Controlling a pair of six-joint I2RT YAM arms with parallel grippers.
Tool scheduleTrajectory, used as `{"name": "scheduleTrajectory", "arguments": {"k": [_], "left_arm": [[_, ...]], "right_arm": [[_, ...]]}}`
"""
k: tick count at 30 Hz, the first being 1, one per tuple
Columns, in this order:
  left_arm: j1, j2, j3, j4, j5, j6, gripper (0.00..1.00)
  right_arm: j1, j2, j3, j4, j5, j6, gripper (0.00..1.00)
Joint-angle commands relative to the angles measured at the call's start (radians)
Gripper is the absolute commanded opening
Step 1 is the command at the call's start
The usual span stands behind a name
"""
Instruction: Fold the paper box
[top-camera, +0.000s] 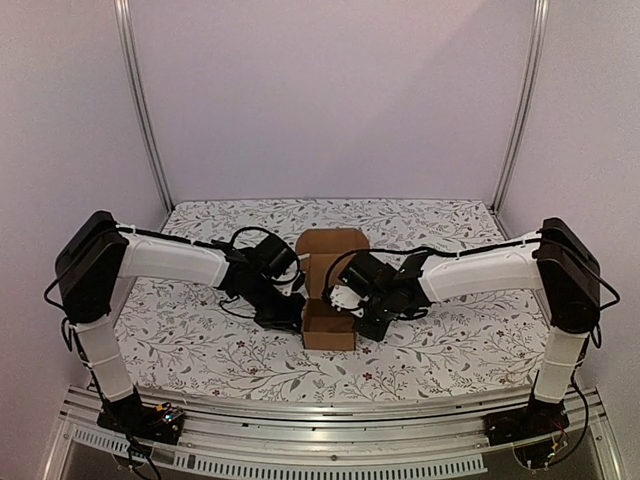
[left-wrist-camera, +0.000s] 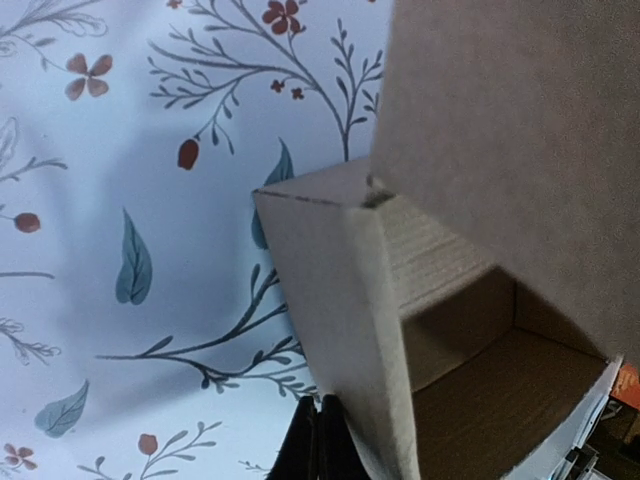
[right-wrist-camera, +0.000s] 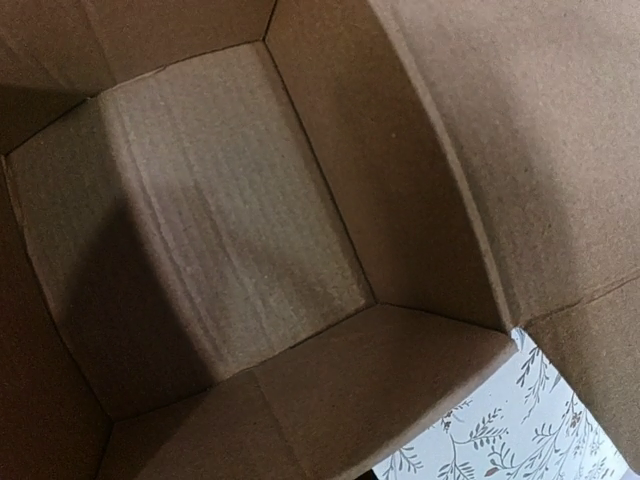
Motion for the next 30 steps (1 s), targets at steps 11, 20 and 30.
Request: {"name": "scheduleTrajectory", "arguments": {"k": [11,20,30], "left_arm": [[0.035,-0.195,-0.078,-0.016,-0.133,0.026,0.0],[0.052,-0.362,-0.05,-0.007,-0.275,0.138,0.19],[0.083,-0.397,-0.047,0.146,-0.149,0.2,0.61]], "right_arm": [[-0.054,-0.152,-0.094,-0.023,0.061,-0.022,0.02],[-0.071,-0.361,-0.112,-0.049,0.115,0.002,0.48],[-0.141,-0.489,-0.025,-0.054,0.184,0.125,0.99]]}}
